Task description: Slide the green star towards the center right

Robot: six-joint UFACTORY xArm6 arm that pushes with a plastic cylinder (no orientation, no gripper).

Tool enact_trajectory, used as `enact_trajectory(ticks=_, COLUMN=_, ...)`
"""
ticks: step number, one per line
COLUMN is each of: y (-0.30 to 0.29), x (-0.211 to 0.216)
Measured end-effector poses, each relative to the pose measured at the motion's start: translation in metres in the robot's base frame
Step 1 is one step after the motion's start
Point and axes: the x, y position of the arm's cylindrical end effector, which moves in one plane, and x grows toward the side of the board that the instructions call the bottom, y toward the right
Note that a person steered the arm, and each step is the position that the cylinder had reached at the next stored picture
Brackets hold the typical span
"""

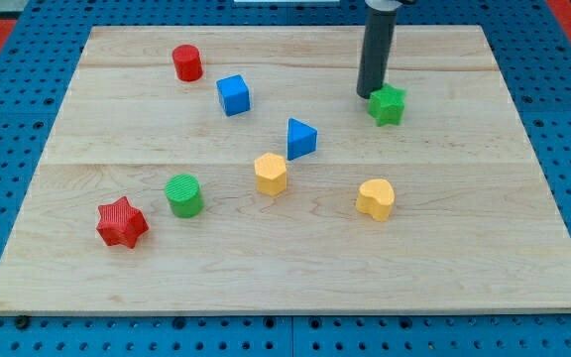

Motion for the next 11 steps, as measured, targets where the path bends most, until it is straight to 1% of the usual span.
enact_trajectory(ticks=1, y=-0.042, x=0.015)
enact_trajectory(ticks=2, y=-0.071, x=0.026)
enact_trajectory(ticks=3, y=-0.03, x=0.04)
enact_trajectory(ticks=4, y=-0.012, x=0.035)
enact_trajectory(ticks=6, y=0.008, x=0.023)
enact_trajectory(ticks=7, y=0.004, x=0.002)
enact_trajectory(ticks=8, y=0.026, x=-0.002)
enact_trajectory(ticks=9, y=0.034, x=0.028)
enact_trajectory(ticks=10, y=0.037, x=0.044)
enact_trajectory(ticks=11, y=-0.021, x=0.041)
